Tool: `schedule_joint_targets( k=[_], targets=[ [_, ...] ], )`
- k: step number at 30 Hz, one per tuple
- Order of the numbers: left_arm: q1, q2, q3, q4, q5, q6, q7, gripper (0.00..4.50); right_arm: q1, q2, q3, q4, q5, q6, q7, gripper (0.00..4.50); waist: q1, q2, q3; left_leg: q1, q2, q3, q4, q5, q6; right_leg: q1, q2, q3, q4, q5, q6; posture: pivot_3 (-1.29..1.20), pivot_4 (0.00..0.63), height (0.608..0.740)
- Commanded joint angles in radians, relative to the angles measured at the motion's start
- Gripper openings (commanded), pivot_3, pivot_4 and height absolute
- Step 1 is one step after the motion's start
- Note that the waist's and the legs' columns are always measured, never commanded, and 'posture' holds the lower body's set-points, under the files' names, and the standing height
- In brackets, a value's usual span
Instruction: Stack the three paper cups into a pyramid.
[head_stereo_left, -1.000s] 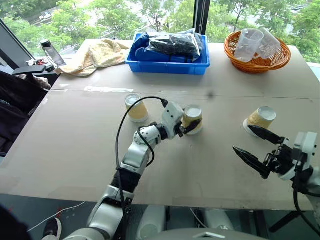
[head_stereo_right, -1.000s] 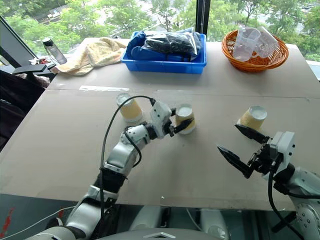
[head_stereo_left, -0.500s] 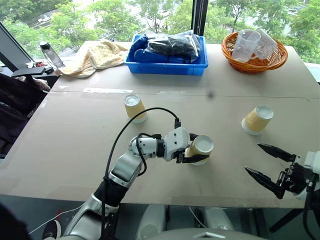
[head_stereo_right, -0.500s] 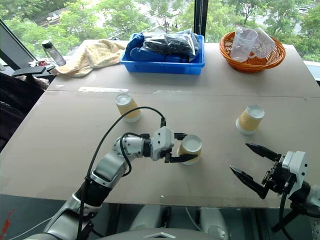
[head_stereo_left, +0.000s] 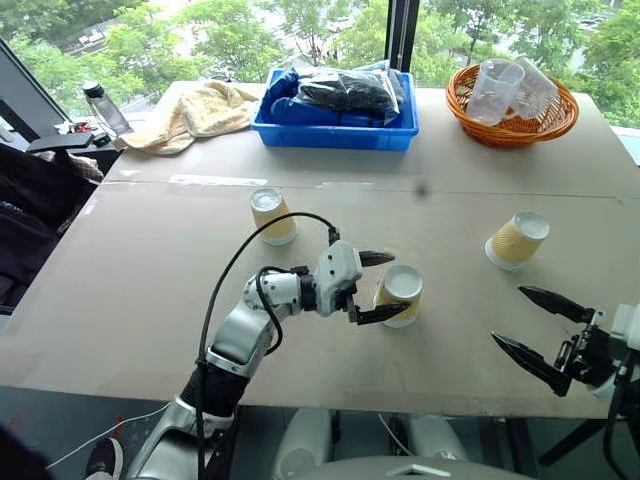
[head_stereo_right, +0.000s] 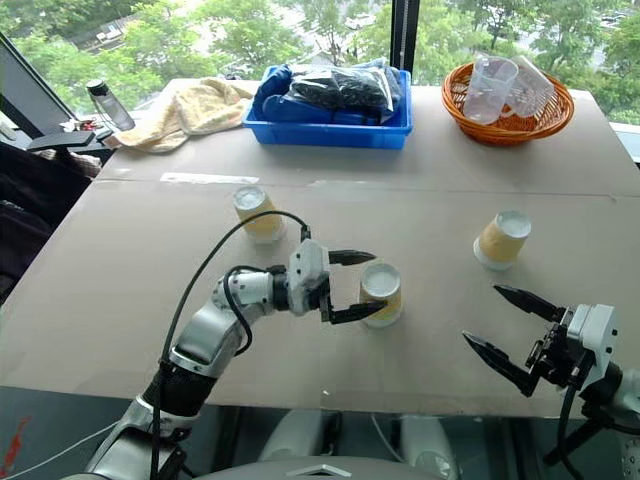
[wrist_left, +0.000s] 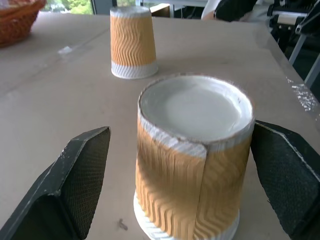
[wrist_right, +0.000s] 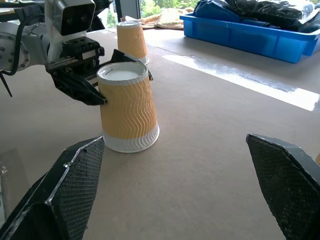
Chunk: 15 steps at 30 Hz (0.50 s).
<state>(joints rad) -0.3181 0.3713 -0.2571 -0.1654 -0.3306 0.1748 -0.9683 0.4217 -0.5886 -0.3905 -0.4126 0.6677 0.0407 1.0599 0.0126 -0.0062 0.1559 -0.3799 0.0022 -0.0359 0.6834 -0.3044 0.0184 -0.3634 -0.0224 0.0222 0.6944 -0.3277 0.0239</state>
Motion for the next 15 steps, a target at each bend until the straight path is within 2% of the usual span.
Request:
schedule_joint_targets(
  k=[1,6,8,12,15],
  targets=[
    [-0.027,-0.014,0.116,-0.189,-0.148,0.087,0.079,4.42,-0.024,-0.007,0.000,-0.021,0.027,0.009,0.000,4.50,0.000,0.000,0.000,0.000,0.000,0.000,0.000,0.000,0.000,0.000,0.000,0.000,0.000,0.000,0.000,0.00,0.150,0.740],
    [-0.003,0.013,0.317,-0.344,-0.270,0.226,0.275,4.42,-0.063,-0.018,0.006,-0.037,0.043,0.036,-0.003,4.50,-0.008,0.000,0.000,0.000,0.001,0.000,0.000,0.000,0.000,0.000,0.000,0.000,0.000,0.000,0.000,0.00,0.150,0.740],
    [0.005,0.018,0.382,-0.349,-0.212,0.236,0.385,4.42,-0.088,-0.022,0.011,-0.043,0.059,0.053,-0.011,4.50,-0.007,0.000,0.000,0.000,0.001,0.000,0.000,0.000,0.000,0.000,0.000,0.000,0.000,0.000,0.000,0.00,0.150,0.740],
    [0.070,0.058,0.466,-0.282,0.008,0.212,0.593,4.42,-0.147,-0.027,0.037,-0.051,0.081,0.092,-0.023,4.50,-0.007,0.000,0.000,0.001,0.000,0.000,0.000,0.000,0.000,0.001,0.000,0.000,0.000,0.000,0.000,0.00,0.150,0.740],
    [0.122,0.064,0.507,-0.231,0.055,0.195,0.645,4.42,-0.187,-0.026,0.060,-0.051,0.085,0.116,-0.034,4.50,-0.006,-0.001,0.001,0.001,0.000,-0.001,0.000,0.000,0.000,0.001,0.001,0.000,0.000,0.000,0.000,0.00,0.150,0.740]
  ],
)
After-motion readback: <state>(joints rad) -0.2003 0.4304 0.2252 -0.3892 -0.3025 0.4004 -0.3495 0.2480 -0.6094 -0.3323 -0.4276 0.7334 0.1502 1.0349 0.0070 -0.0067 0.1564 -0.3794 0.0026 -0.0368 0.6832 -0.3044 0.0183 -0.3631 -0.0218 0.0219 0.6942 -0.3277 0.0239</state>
